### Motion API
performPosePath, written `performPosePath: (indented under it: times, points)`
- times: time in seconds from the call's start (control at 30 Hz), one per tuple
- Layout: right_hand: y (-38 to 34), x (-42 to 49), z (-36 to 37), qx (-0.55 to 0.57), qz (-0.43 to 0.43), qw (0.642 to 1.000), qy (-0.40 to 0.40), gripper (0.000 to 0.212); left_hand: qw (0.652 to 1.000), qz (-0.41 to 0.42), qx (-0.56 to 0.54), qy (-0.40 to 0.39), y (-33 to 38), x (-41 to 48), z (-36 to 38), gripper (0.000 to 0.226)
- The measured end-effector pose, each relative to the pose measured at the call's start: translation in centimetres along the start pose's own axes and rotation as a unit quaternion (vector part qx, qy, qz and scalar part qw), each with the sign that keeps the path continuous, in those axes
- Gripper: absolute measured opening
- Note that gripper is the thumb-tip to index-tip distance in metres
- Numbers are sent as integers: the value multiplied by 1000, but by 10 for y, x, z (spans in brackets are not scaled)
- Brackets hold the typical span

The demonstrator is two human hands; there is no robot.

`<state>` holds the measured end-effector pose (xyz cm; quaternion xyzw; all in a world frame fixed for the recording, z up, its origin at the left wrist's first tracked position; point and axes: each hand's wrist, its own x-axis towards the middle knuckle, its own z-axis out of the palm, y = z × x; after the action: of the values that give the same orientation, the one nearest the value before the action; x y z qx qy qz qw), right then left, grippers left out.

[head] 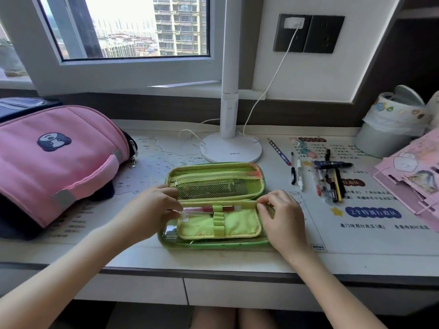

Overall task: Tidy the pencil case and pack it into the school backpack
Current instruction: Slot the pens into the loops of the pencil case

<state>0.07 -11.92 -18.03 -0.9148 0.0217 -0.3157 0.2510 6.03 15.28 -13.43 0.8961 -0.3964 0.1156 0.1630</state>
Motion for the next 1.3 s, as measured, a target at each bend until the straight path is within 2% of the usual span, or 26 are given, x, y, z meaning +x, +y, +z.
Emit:
performPosePath:
  times: [0.3,0.43,0.53,0.57,0.7,0.8,0.93,1.03,1.07,1.13,1.17,1.23,1.3]
  points:
    - [2,0,4,6,8,1000,-2,3,999,42,-3,16,32,21,28,8]
    - [7,4,-6,28,8,1000,5,7,999,-11,0,36,42,29,34,12]
    - [37,28,-15,-48,87,992,81,16,999,-41,4,30,33,27,30,12]
    - [49,39,-16,-84,116,986,83,18,999,-44,6,24,30,25,29,12]
    - [74,75,-4,-238,163,958,-12,29,997,-76,-7,10,26,19,27,6]
    - [73,91,6,-341,187,918,-77,41,997,-77,6,6,28,18,26,5]
    - [72,108,12,-373,245,889,-97,27,996,-83,18,1,29,19,24,4]
    - [62,104,-4,-281,278,917,-48,28,997,-62,27,42,30,20,21,3]
    - [54,99,-15,-217,271,937,-24,28,996,-58,27,68,30,21,18,5]
    - [26,81,-36,-19,232,972,-24,26,991,-73,2,108,34,24,10,27]
    - [5,68,-45,124,221,966,-49,23,987,-96,-38,122,40,26,5,36]
    - [-39,38,-54,359,221,899,-118,17,963,-154,-192,112,59,30,-4,39]
    - [-70,15,-49,422,197,867,-174,17,898,-175,-393,91,79,33,-7,35]
